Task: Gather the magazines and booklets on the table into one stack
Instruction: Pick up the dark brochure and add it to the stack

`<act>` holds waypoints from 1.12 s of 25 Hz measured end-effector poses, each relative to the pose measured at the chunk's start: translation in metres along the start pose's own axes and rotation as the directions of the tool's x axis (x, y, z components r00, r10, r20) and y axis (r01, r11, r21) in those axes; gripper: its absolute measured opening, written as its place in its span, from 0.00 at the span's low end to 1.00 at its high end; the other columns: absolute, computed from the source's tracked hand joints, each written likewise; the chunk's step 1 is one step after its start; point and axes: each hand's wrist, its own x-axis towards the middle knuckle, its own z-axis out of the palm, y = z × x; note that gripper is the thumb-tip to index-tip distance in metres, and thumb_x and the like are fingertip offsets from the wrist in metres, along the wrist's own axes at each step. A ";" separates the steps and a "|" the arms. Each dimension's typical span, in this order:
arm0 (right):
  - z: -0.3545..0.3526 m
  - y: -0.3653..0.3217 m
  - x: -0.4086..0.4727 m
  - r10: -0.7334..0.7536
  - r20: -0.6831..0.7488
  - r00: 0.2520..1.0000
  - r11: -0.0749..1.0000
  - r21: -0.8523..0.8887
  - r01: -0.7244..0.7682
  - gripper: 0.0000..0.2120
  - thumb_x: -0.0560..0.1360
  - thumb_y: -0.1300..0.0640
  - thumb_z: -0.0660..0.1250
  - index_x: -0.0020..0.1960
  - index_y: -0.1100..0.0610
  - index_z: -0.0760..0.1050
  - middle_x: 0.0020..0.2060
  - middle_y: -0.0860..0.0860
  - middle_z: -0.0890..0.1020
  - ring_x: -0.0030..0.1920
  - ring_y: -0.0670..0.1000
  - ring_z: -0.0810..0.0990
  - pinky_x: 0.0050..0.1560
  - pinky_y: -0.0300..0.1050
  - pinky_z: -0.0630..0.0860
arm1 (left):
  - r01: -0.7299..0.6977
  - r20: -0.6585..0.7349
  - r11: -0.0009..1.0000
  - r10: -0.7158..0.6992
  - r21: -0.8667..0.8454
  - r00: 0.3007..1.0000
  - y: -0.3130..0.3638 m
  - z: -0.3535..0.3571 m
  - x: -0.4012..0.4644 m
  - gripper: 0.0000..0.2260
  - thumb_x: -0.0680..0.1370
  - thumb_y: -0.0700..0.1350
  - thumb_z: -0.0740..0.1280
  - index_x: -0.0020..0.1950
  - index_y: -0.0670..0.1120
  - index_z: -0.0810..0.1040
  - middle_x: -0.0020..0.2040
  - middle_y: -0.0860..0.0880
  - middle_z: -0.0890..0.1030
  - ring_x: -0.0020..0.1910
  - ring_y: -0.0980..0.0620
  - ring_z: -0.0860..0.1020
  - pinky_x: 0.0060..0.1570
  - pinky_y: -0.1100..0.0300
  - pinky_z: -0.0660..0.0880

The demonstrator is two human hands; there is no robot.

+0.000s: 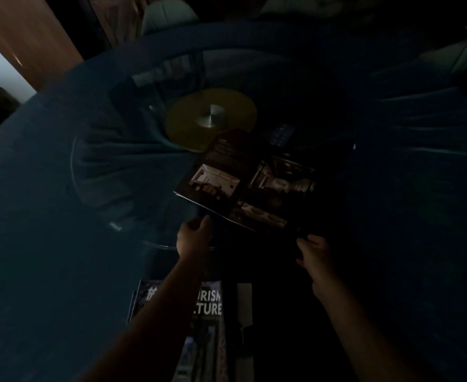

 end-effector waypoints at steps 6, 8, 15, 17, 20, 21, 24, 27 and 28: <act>0.006 -0.004 0.016 0.037 0.096 0.995 0.999 0.009 -0.038 0.09 0.78 0.53 0.65 0.57 0.55 0.75 0.46 0.51 0.80 0.43 0.51 0.79 0.39 0.46 0.75 | 0.205 0.056 0.911 -0.199 -0.358 0.978 0.015 0.025 0.016 0.05 0.78 0.40 0.69 0.42 0.44 0.81 0.35 0.48 0.80 0.31 0.53 0.78 0.33 0.61 0.75; 0.006 -0.008 0.014 0.037 0.129 0.991 0.999 -0.001 -0.037 0.02 0.78 0.52 0.66 0.49 0.49 0.76 0.46 0.50 0.80 0.40 0.49 0.79 0.37 0.44 0.73 | 0.254 0.038 0.884 -0.260 -0.393 0.965 0.020 0.028 0.019 0.03 0.75 0.42 0.73 0.41 0.44 0.82 0.34 0.48 0.82 0.29 0.53 0.80 0.32 0.60 0.76; -0.006 -0.023 -0.012 -0.052 0.295 0.954 0.996 0.084 0.028 0.05 0.74 0.60 0.70 0.49 0.52 0.78 0.38 0.50 0.81 0.31 0.46 0.77 0.33 0.42 0.75 | 0.007 0.122 0.929 0.041 -0.371 0.992 0.032 0.030 0.012 0.07 0.77 0.42 0.71 0.50 0.54 0.83 0.49 0.48 0.86 0.47 0.46 0.85 0.46 0.52 0.81; -0.007 -0.028 -0.024 -0.053 0.334 0.941 0.994 0.111 0.016 0.09 0.73 0.60 0.70 0.50 0.49 0.79 0.39 0.48 0.83 0.33 0.46 0.78 0.34 0.41 0.77 | -0.125 0.111 0.948 0.163 -0.293 0.980 0.030 0.026 0.005 0.09 0.78 0.43 0.69 0.48 0.58 0.83 0.47 0.50 0.86 0.46 0.47 0.85 0.42 0.54 0.80; -0.006 -0.032 -0.044 -0.057 0.369 0.928 0.988 0.153 -0.001 0.14 0.73 0.60 0.70 0.48 0.40 0.81 0.43 0.47 0.85 0.39 0.48 0.81 0.36 0.42 0.80 | -0.226 0.164 0.948 0.265 -0.226 0.950 0.025 0.012 -0.009 0.07 0.77 0.48 0.69 0.53 0.57 0.84 0.48 0.47 0.87 0.47 0.47 0.85 0.46 0.52 0.82; -0.005 -0.034 -0.052 -0.064 0.377 0.924 0.985 0.173 -0.002 0.16 0.73 0.60 0.70 0.47 0.37 0.81 0.46 0.47 0.84 0.43 0.49 0.82 0.38 0.44 0.81 | -0.296 0.150 0.941 0.320 -0.163 0.935 0.023 0.005 -0.015 0.08 0.77 0.48 0.69 0.55 0.56 0.83 0.50 0.48 0.87 0.49 0.50 0.85 0.50 0.54 0.81; 0.004 -0.032 -0.072 -0.127 0.404 0.906 0.965 0.263 0.017 0.12 0.77 0.58 0.66 0.51 0.41 0.80 0.55 0.51 0.83 0.52 0.52 0.83 0.46 0.50 0.81 | -0.553 0.133 0.833 0.548 -0.001 0.826 0.020 -0.021 -0.045 0.15 0.77 0.37 0.68 0.60 0.53 0.83 0.58 0.52 0.84 0.58 0.58 0.81 0.59 0.57 0.77; 0.013 -0.029 -0.089 -0.088 0.404 0.910 0.916 0.392 -0.086 0.20 0.76 0.37 0.59 0.57 0.47 0.81 0.57 0.53 0.84 0.54 0.54 0.83 0.49 0.55 0.79 | -0.724 0.126 0.683 0.713 0.100 0.690 0.009 -0.056 -0.076 0.21 0.74 0.30 0.67 0.61 0.50 0.82 0.63 0.53 0.81 0.62 0.59 0.78 0.61 0.60 0.75; 0.015 -0.027 -0.094 -0.091 0.439 0.894 0.898 0.425 -0.117 0.27 0.74 0.31 0.57 0.60 0.47 0.79 0.59 0.52 0.83 0.57 0.55 0.82 0.52 0.56 0.78 | -0.744 0.114 0.657 0.735 0.123 0.668 0.002 -0.071 -0.087 0.22 0.74 0.29 0.68 0.62 0.50 0.82 0.64 0.53 0.80 0.62 0.60 0.78 0.60 0.63 0.74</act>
